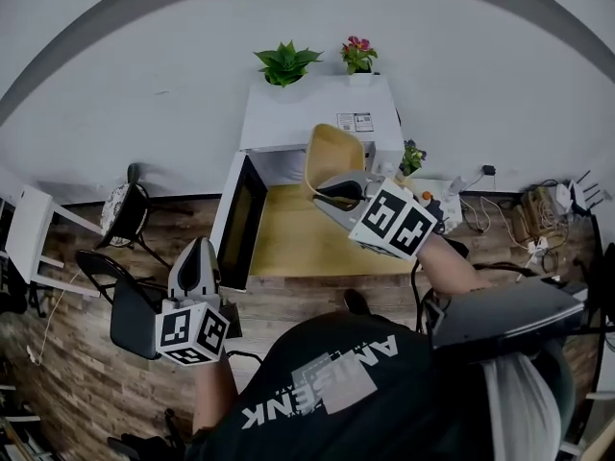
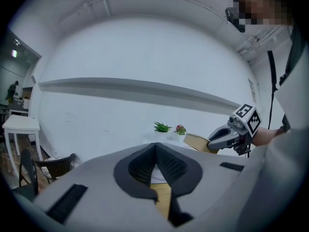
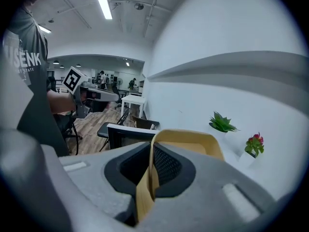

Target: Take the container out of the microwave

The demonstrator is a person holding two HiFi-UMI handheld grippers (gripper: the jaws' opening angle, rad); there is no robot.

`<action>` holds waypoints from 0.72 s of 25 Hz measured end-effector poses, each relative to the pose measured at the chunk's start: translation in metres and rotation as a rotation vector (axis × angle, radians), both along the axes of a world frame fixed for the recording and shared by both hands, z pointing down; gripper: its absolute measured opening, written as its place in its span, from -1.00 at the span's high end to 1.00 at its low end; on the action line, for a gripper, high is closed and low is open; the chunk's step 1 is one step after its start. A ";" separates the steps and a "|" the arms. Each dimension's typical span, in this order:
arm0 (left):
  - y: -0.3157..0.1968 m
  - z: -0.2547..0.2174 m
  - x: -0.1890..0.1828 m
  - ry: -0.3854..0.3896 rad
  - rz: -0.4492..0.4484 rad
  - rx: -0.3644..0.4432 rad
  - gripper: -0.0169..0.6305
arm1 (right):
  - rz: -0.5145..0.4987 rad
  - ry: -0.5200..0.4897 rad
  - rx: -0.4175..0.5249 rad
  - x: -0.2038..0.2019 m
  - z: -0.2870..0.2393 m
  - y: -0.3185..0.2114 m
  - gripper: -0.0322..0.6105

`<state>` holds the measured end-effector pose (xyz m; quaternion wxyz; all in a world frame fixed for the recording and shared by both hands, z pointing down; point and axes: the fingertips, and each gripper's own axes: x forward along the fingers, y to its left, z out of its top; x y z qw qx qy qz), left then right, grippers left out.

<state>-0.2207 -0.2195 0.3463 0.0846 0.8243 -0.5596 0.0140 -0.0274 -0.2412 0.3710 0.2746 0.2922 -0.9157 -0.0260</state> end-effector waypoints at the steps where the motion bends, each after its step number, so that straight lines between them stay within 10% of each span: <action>1: 0.001 0.001 0.000 -0.011 -0.007 -0.011 0.94 | -0.007 -0.002 0.001 0.000 -0.001 -0.001 0.82; 18: -0.005 -0.013 0.020 -0.071 -0.106 -0.008 0.94 | -0.089 -0.031 -0.020 0.016 -0.003 -0.018 0.82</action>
